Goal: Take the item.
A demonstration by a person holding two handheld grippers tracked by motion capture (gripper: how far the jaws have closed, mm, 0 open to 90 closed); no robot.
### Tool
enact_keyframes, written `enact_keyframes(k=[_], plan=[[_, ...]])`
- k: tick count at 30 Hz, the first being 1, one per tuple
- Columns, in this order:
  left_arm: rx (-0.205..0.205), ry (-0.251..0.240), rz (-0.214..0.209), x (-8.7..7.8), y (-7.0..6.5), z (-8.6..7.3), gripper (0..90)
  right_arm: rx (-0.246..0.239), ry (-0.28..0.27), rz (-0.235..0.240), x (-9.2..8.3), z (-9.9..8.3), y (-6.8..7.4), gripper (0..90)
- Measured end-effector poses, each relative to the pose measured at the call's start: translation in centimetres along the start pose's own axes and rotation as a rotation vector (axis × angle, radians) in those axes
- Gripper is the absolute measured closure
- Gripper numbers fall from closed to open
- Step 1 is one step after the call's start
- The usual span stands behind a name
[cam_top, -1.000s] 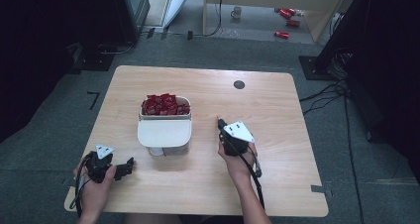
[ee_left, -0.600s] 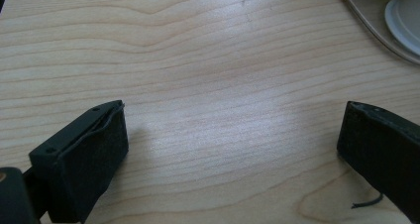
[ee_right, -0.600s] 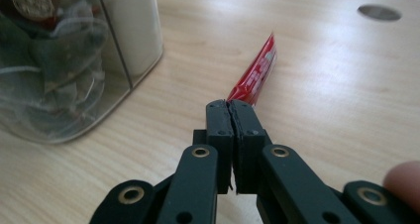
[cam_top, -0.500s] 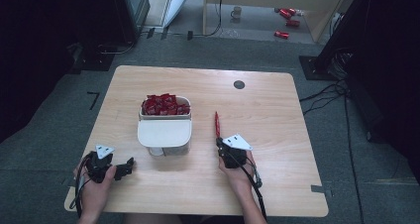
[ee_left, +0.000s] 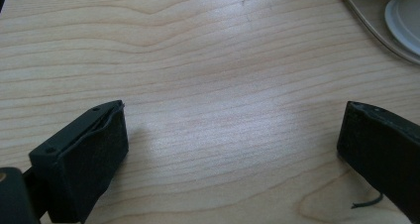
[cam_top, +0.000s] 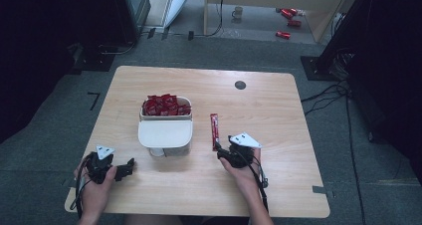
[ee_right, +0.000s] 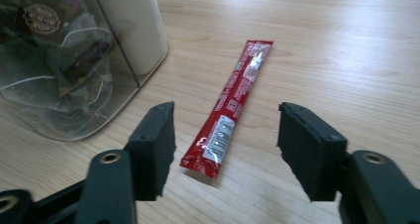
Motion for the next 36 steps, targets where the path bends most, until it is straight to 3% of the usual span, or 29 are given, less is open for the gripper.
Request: enact_keyframes(k=[6, 10, 20, 26, 36], plan=[[0.000, 0.000, 0.000, 0.0, 0.0, 0.0, 0.0, 0.028, -0.007, -0.030, -1.3, 0.3, -1.5, 28.6], [0.000, 0.000, 0.000, 0.0, 0.0, 0.0, 0.0, 0.056, -0.004, -0.080, -2.5, 0.3, -3.3, 14.8], [0.000, -0.001, 0.000, 0.0, 0.0, 0.0, 0.0, 0.124, 0.005, -0.161, -5.2, -0.4, -7.3, 0.0], [0.000, 0.000, 0.000, 0.0, 0.0, 0.0, 0.0, 0.119, 0.022, -0.201, -6.6, -1.5, -9.2, 0.0], [-0.002, -0.001, 0.002, 0.0, 0.0, 0.1, 0.0, 0.171, 0.067, -0.258, -8.5, -3.8, -12.6, 0.0]])
Point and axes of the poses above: each handheld gripper's, and its own axes: x roughly forward along the jaws, z roughly out of its top, y roughly to its left, the point moved 2 cm from there along x, roughly forward along the jaws, and after that the axes turned 4 degrees about y, right-handed, at the moved point
